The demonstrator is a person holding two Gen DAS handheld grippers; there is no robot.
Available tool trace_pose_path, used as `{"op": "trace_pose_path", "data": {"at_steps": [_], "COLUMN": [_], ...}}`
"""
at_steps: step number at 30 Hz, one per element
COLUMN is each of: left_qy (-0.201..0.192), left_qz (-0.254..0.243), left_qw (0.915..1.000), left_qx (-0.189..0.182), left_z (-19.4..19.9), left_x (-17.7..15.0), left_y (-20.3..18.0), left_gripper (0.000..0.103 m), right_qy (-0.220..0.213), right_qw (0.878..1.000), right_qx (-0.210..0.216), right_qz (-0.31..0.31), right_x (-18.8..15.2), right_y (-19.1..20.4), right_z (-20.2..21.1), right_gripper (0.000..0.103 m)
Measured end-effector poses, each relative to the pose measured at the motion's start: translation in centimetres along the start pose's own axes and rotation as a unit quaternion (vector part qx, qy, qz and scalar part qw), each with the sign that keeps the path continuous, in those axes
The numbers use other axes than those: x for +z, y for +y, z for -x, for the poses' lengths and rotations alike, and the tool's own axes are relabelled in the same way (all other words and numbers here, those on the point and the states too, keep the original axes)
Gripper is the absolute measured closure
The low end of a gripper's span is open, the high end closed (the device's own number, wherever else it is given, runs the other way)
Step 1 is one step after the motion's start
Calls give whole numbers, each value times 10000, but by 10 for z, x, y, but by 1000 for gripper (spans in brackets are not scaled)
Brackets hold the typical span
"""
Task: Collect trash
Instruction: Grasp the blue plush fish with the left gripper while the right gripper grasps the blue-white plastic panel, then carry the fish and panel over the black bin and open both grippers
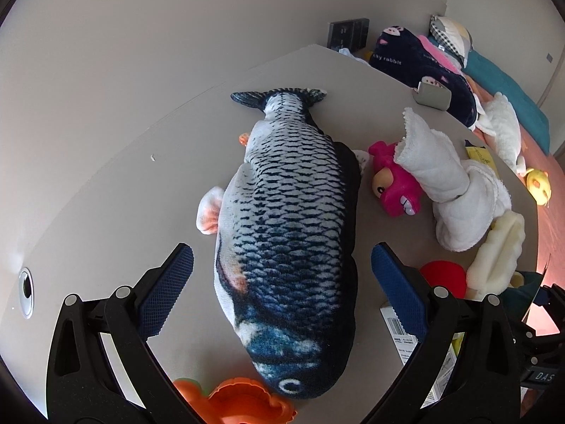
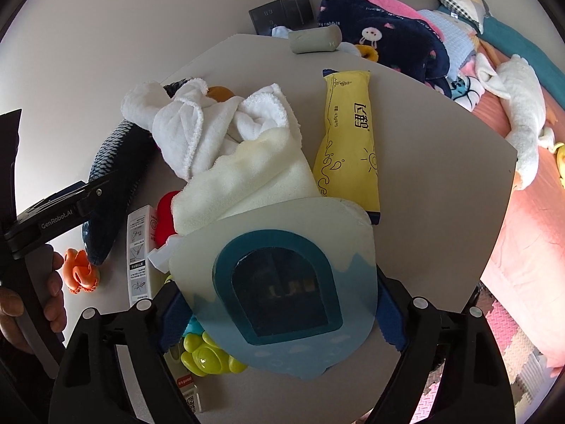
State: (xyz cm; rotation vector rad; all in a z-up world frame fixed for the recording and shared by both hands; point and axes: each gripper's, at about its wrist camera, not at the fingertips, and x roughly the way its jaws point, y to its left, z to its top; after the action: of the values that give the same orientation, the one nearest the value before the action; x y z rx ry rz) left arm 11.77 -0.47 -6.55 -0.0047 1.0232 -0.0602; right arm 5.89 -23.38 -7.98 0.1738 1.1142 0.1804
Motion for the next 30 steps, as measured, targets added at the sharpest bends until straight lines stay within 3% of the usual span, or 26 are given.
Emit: {"op": "trace_pose_path", "data": {"at_steps": [4,9,12,18,30], "left_qy": [13,157,-21,-483,-1092], "left_qz": [-19,229,348,419,230], "left_qw": [10000,9995,9992,9975,9937], "left_qx": [94,-130,-220,-312,-126], "left_z": [-4,-11,-1,27,85], "left_x": [-1,-2,-2,0,10], "left_y": [1,8,10,12,-12], "left_gripper": [12,52,68,73,75], "right_qy": [17,-148,-270,-464,-1004], "right_qw": [10000,9998,9995,9985,9945], "right_qx": [79,156,174,254,306], "right_qz": [-58,-15,65,124,45], "right_x": [-1,0,1,0,-3], "right_y": [0,2,6,8,-9], "right_z": [2,9,16,34,79], "right_gripper": [19,21,22,25,26]}}
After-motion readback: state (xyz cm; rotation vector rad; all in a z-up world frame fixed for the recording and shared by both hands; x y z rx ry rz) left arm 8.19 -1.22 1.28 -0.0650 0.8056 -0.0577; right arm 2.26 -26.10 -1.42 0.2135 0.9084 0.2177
